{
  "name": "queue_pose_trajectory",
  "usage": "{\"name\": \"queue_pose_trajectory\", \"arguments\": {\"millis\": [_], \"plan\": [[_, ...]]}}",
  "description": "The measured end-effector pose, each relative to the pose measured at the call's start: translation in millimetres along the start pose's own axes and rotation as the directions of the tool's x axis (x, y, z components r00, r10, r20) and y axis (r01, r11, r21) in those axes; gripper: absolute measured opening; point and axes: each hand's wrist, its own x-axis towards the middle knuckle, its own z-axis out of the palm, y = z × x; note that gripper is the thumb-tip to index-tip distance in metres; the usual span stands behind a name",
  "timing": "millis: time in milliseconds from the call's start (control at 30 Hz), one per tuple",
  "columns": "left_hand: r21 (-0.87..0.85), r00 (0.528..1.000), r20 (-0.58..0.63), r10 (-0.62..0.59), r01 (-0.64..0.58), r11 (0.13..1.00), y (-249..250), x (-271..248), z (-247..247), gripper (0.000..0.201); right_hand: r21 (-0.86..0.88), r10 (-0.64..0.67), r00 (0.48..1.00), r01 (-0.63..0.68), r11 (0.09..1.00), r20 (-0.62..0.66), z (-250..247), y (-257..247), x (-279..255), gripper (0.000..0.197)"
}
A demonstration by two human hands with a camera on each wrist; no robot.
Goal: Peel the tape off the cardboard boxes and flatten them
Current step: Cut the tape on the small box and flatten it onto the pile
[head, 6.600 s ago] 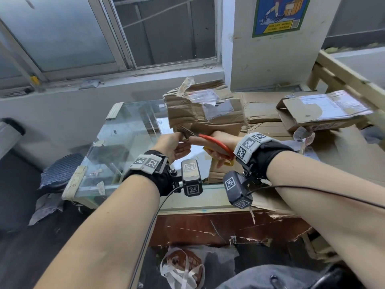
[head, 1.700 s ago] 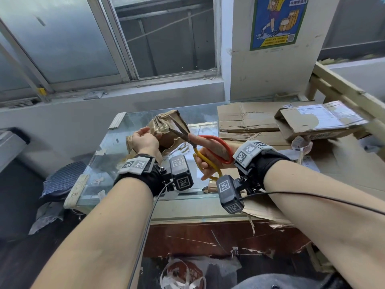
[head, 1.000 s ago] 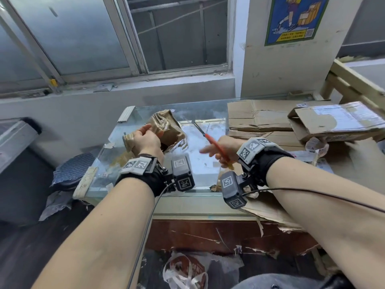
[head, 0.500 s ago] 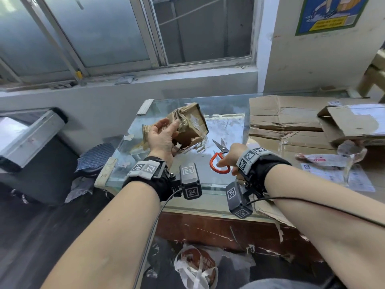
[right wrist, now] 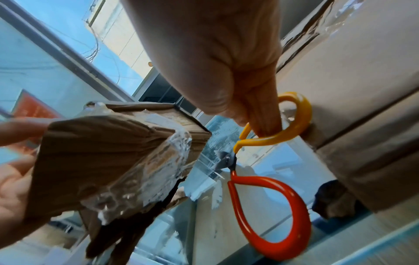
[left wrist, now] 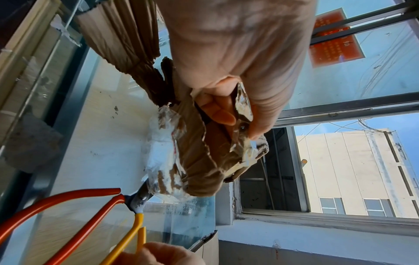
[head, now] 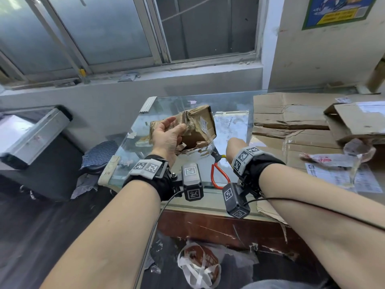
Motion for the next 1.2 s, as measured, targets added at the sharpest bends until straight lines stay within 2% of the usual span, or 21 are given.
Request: {"name": "queue_pose_trajectory", "arguments": {"millis": [67, 133, 267, 333, 400, 533, 667, 767, 867, 1033, 1100, 1200], "plan": [[0.003, 1.0, 0.012, 0.001, -0.001, 1.0, 0, 0, 0, 0.033, 0.034, -0.011, 0.999, 0.012, 0.999, -0.04, 0, 2, 2, 0.029], [0.014, 1.0, 0.019, 0.015, -0.015, 1.0, -1, 1, 0, 0.035, 0.133, -0.046, 0.992, 0.061, 0.989, -0.116, -1, 3, 7, 0.012], [0.014, 0.999, 0.019, 0.039, -0.039, 0.999, -1, -2, 7, 0.037, 0.331, -0.217, 0.926, 0.319, 0.888, -0.308, -10, -4, 5, 0.027], [0.008, 0.999, 0.034, 0.041, -0.042, 0.999, 0, -5, 14, 0.037, 0.307, -0.348, 0.869, 0.459, 0.834, -0.353, -17, -10, -3, 0.032], [0.018, 0.997, 0.064, 0.046, -0.047, 0.999, 2, -10, 23, 0.036, 0.232, -0.408, 0.83, 0.512, 0.827, -0.379, -20, -13, -8, 0.036], [0.068, 0.984, 0.165, 0.072, -0.084, 0.994, 6, -22, 41, 0.033, 0.212, -0.332, 0.817, 0.471, 0.856, -0.472, -33, -9, -14, 0.024], [0.088, 0.974, 0.212, 0.081, -0.102, 0.991, 11, -32, 54, 0.029, 0.208, -0.326, 0.817, 0.464, 0.861, -0.475, -51, 10, -22, 0.01], [0.081, 0.969, 0.241, 0.052, -0.073, 0.994, 12, -35, 62, 0.03, 0.237, -0.319, 0.813, 0.475, 0.848, -0.487, -64, 25, -26, 0.008], [0.076, 0.965, 0.263, 0.014, -0.035, 0.997, 14, -41, 73, 0.028, 0.333, -0.307, 0.83, 0.485, 0.809, -0.466, -79, 41, -27, 0.006], [0.058, 0.957, 0.289, 0.016, -0.034, 0.998, 22, -53, 98, 0.025, 0.489, -0.268, 0.866, 0.466, 0.737, -0.422, -101, 74, -41, 0.01], [0.053, 0.951, 0.31, 0.011, -0.029, 0.998, 23, -58, 107, 0.024, 0.558, -0.226, 0.887, 0.434, 0.708, -0.403, -106, 84, -42, 0.017], [-0.007, 0.942, 0.335, -0.011, 0.015, 1.0, 25, -66, 118, 0.021, 0.725, -0.121, 0.92, 0.37, 0.581, -0.373, -114, 96, -41, 0.026]]}}
